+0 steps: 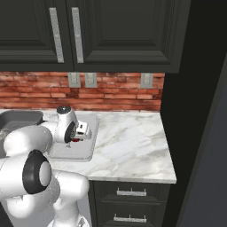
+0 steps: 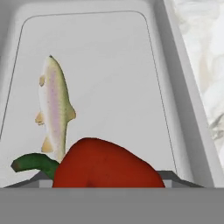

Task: Place one bell pepper and one fish in each tupperware on the nearby counter, to pack two identical lunches.

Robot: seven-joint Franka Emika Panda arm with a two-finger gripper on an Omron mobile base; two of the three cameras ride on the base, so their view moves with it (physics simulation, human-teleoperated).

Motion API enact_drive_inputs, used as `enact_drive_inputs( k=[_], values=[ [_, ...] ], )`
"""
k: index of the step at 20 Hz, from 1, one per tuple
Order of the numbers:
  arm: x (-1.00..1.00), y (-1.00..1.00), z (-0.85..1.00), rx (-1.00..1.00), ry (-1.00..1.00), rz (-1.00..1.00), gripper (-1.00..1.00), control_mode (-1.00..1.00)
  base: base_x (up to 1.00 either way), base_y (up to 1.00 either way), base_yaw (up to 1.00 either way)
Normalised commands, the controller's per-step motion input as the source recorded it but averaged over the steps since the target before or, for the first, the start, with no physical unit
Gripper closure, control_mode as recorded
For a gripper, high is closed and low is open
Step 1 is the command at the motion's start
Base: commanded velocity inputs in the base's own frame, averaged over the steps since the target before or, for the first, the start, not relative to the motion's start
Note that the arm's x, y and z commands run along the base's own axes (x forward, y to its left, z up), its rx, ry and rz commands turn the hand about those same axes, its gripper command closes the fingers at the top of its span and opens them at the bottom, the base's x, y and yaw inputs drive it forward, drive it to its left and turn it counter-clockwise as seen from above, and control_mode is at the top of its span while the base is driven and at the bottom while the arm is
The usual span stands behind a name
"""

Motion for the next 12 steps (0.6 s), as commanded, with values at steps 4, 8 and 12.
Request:
enact_drive_inputs(
  k=[4, 8, 12],
  values=[
    [0.58, 0.0, -0.44, 0.0, 0.05, 0.0, -1.0, -1.0, 0.0, 0.0, 0.0],
    [0.48, 0.05, -0.29, -0.02, 0.0, 0.0, -1.0, -1.0, 0.0, 0.0, 0.0],
    [-0.19, 0.2, -0.03, -0.08, -0.06, 0.0, -1.0, -1.0, 0.0, 0.0, 0.0]
  ],
)
